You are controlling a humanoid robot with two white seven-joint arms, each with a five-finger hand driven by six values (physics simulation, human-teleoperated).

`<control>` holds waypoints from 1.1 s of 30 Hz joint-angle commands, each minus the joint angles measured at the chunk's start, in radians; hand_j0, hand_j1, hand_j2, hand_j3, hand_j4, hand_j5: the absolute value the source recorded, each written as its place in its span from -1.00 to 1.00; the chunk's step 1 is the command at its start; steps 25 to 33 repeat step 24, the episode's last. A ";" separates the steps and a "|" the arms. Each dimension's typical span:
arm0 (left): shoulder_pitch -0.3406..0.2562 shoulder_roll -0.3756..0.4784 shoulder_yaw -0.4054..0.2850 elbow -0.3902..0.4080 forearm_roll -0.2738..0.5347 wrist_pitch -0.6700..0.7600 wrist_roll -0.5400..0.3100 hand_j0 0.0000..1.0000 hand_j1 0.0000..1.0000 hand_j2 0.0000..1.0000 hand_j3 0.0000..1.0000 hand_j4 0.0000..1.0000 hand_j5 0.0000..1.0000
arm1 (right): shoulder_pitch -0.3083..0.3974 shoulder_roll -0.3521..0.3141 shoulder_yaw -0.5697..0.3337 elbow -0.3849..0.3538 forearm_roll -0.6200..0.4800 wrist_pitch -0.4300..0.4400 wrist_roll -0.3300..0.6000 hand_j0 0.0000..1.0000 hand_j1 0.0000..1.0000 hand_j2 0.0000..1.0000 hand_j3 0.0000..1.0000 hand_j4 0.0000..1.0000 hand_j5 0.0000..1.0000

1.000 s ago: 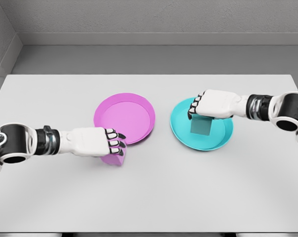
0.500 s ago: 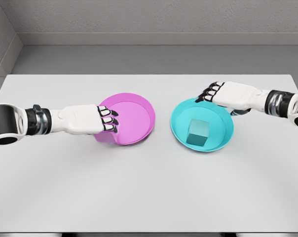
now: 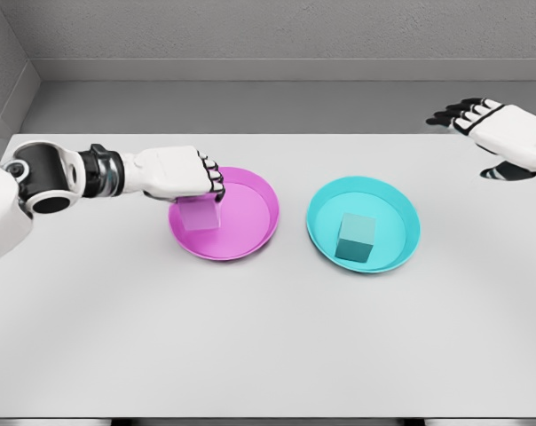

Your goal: Place the blocks in the corresponding plates according to their colors

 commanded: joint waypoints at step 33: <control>0.140 0.330 0.297 0.040 0.287 0.002 -0.033 1.00 1.00 1.00 1.00 1.00 1.00 | 0.040 0.003 -0.018 0.005 -0.011 0.002 0.001 1.00 1.00 1.00 1.00 1.00 1.00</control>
